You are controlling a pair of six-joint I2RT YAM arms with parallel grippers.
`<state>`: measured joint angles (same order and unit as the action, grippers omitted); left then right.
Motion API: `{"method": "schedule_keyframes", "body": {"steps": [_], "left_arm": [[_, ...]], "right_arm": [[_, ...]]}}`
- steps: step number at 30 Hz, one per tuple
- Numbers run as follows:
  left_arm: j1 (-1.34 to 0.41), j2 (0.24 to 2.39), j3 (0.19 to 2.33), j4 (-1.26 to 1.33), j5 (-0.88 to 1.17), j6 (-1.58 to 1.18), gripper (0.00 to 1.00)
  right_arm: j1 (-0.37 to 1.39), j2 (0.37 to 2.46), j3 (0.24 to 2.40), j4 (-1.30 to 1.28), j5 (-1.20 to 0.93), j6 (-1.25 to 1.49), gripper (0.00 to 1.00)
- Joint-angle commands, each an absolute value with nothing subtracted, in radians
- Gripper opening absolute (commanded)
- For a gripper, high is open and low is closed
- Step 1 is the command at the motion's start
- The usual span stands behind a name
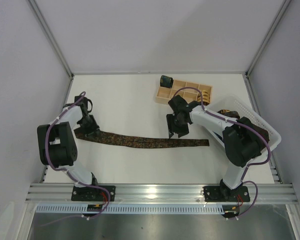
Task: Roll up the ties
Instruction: Flatten the tie
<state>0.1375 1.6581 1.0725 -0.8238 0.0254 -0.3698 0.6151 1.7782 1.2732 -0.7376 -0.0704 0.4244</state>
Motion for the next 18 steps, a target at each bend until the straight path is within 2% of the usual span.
{"method": "schedule_keyframes", "body": {"steps": [1, 10, 16, 18], "left_arm": [[0.132, 1.698, 1.077, -0.781, 0.002, -0.393, 0.36], [0.132, 1.778, 1.065, -0.724, 0.002, -0.396, 0.32], [0.135, 1.773, 1.046, -0.712, -0.032, -0.393, 0.13], [0.135, 1.77, 1.052, -0.727, -0.046, -0.391, 0.03]], "right_arm": [[0.606, 1.73, 1.272, -0.727, -0.086, 0.407, 0.56], [0.592, 1.732, 1.258, -0.724, -0.098, 0.408, 0.56], [0.589, 1.729, 1.252, -0.726, -0.092, 0.408, 0.56], [0.589, 1.732, 1.247, -0.726, -0.092, 0.41, 0.56]]}}
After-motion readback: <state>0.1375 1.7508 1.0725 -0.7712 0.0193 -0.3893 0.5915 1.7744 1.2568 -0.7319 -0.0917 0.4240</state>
